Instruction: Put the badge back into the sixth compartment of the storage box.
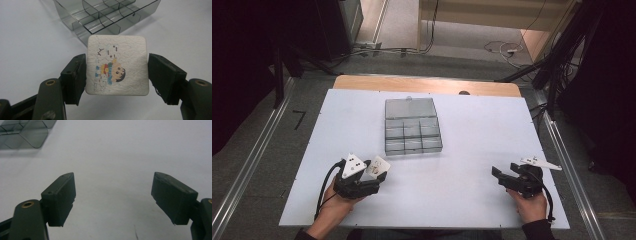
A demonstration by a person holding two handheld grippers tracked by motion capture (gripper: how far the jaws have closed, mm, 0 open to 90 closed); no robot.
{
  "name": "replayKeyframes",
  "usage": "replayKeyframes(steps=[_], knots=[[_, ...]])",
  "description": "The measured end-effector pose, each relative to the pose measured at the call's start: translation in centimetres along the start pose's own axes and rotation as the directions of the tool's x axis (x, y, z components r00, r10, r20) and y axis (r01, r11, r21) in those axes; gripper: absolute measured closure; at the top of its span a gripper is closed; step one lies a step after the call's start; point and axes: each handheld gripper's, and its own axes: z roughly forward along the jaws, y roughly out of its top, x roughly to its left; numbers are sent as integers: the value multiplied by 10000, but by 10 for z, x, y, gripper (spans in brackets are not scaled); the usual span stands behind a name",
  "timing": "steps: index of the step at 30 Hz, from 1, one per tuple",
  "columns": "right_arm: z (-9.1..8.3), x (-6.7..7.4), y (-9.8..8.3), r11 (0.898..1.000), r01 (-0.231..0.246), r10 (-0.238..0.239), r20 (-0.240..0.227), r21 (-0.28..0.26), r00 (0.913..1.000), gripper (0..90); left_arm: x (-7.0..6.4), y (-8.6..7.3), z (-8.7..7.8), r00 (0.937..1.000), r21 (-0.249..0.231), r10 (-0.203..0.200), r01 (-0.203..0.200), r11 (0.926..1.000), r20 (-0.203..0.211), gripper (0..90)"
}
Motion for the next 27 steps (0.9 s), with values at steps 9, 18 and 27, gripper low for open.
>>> replayKeyframes(steps=[9, 18, 27], knots=[[7, 19, 8, 9994, 336, -340, -400, -101, 9986, 183, -6, 5, 5, 9999, -240, 51, -49, 9997, 90, 331], [10, 31, 14, 9981, 574, -586, -637, -208, 9962, 183, -13, 10, 9, 9997, -446, 119, -110, 9989, 190, 331], [13, 47, 18, 9959, 865, -886, -935, -262, 9917, 183, -20, 13, 15, 9989, -452, 229, -211, 9988, 409, 331]])
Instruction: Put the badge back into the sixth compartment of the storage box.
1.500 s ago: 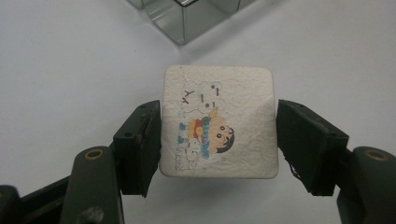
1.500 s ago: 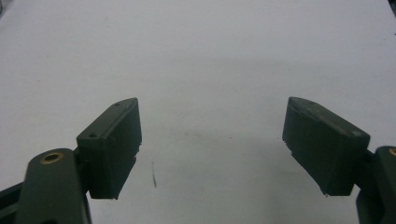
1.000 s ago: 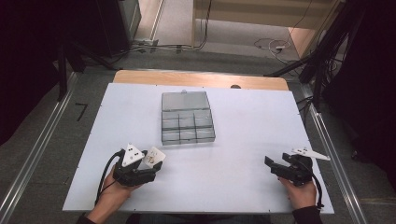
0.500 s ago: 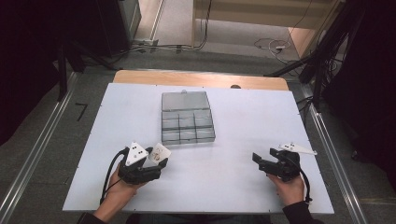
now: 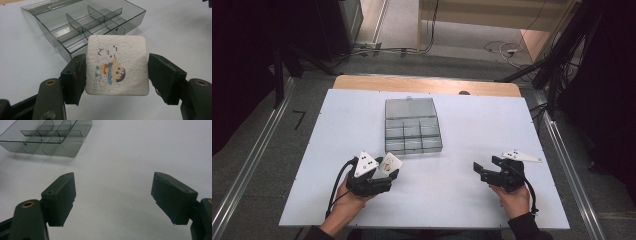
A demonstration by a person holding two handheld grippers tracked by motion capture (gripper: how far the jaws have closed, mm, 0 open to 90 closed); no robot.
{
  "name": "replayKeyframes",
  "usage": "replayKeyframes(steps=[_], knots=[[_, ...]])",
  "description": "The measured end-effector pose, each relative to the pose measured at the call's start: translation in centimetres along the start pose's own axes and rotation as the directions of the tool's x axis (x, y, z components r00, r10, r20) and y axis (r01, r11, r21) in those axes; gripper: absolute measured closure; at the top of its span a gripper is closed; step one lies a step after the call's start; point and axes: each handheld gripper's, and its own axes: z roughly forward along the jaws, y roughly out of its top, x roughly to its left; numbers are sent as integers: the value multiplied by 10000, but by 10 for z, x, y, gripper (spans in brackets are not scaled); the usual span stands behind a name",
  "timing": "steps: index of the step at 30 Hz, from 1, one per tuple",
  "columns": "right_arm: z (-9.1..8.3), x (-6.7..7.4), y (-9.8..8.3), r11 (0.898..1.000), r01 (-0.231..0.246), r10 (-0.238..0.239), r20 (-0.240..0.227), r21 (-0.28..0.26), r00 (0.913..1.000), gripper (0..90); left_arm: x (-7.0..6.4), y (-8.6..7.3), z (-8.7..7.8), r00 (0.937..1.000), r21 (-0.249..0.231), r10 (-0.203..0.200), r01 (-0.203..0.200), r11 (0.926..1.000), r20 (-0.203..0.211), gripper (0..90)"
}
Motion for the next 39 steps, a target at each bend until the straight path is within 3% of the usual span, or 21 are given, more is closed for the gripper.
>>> replayKeyframes(steps=[18, 39], knots=[[14, 29, 13, 9989, 468, -471, -613, -61, 9970, 185, -16, 9, 13, 9997, -273, 138, -133, 9995, 180, 331], [22, 45, 21, 9975, 692, -702, -990, -132, 9926, 187, -32, 17, 31, 9981, -275, 477, -467, 9985, 388, 332]])
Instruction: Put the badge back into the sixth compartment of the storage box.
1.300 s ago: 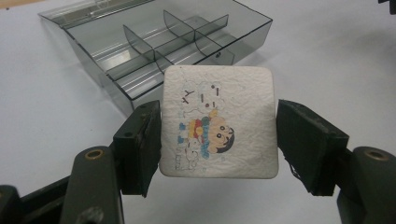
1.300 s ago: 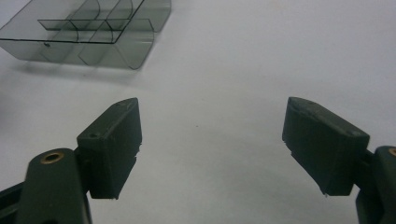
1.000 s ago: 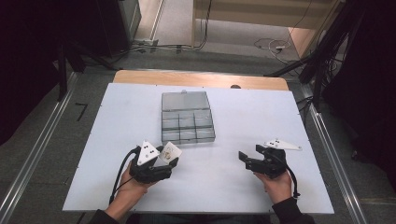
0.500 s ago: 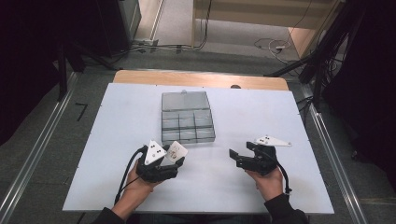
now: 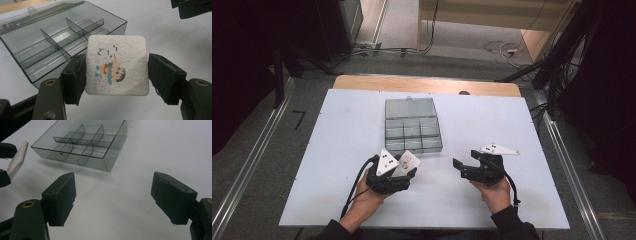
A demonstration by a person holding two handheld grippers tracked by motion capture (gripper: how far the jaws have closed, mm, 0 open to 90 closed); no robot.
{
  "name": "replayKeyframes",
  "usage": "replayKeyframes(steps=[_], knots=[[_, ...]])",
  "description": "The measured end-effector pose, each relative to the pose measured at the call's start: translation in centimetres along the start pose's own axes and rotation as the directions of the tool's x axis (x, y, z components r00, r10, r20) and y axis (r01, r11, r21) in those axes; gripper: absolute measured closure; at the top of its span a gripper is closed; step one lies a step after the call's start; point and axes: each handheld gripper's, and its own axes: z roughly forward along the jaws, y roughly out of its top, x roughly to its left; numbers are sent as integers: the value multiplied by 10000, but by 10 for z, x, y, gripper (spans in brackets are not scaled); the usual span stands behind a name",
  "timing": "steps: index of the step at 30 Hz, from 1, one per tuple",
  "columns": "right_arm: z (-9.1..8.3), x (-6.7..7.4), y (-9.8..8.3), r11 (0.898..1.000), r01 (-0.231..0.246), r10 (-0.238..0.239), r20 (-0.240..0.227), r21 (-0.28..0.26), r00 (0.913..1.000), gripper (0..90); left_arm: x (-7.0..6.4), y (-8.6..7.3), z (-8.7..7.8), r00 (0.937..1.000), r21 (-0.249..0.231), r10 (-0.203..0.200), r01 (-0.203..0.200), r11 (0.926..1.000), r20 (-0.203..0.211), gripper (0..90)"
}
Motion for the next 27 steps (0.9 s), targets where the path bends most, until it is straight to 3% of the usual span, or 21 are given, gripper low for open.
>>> replayKeyframes(steps=[19, 27], knots=[[18, 20, 11, 10000, 42, -43, -678, -10, 9977, 204, -16, 8, 18, 9989, -235, 448, -445, 9987, 113, 331], [28, 31, 17, 9992, -402, 386, -1924, -41, 9806, 218, -23, 9, 18, 9977, -487, 660, -652, 9967, 164, 331]])
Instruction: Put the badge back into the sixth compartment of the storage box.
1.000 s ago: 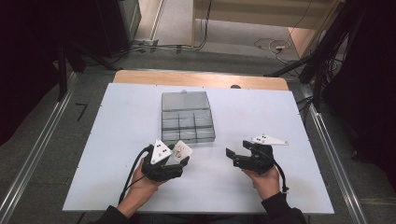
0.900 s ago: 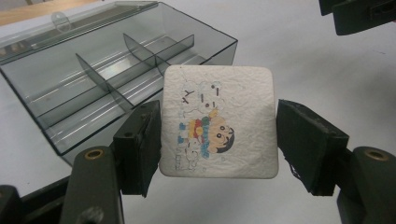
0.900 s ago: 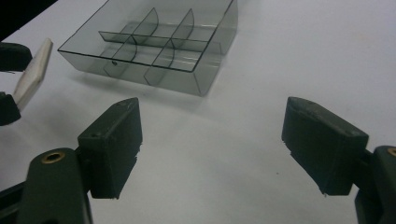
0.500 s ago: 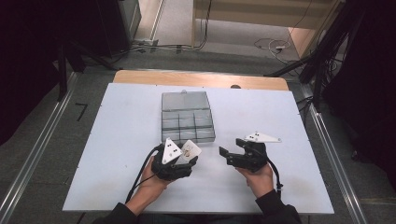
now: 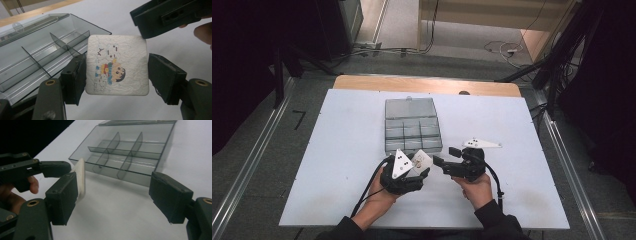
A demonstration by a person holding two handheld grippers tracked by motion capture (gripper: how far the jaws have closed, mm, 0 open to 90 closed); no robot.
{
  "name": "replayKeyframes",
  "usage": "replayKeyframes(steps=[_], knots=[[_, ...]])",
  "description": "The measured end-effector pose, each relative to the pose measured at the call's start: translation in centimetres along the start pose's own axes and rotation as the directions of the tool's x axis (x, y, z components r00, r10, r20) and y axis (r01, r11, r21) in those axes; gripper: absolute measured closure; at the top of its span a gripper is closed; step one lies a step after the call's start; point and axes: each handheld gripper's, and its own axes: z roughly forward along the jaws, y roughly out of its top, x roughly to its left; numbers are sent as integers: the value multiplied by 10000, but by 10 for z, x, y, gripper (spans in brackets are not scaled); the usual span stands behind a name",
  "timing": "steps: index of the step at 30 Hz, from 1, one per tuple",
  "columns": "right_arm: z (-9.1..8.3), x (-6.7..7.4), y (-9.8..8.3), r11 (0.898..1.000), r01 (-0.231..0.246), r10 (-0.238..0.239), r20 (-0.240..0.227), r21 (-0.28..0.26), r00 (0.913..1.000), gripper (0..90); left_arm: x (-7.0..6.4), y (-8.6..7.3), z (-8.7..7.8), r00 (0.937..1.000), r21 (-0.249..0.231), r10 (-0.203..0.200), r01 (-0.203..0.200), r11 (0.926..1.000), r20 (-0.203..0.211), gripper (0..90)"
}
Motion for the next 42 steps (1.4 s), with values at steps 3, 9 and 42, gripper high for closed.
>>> replayKeyframes(steps=[3, 9, 42], knots=[[5, 2, 1, 9998, -199, 202, -435, 68, 9989, 239, -1, 0, -1, 10000, -56, 90, -90, 9999, -14, 331], [22, 5, 1, 9927, -1028, 1155, -2538, 628, 9603, 555, -7, 1, -4, 9976, -464, 657, -667, 9967, -236, 331], [60, -27, 57, 9746, -2238, 2209, -1748, 35, 9595, 808, 73, -43, -69, 9669, 218, -2376, 2405, 9704, -928, 236]])
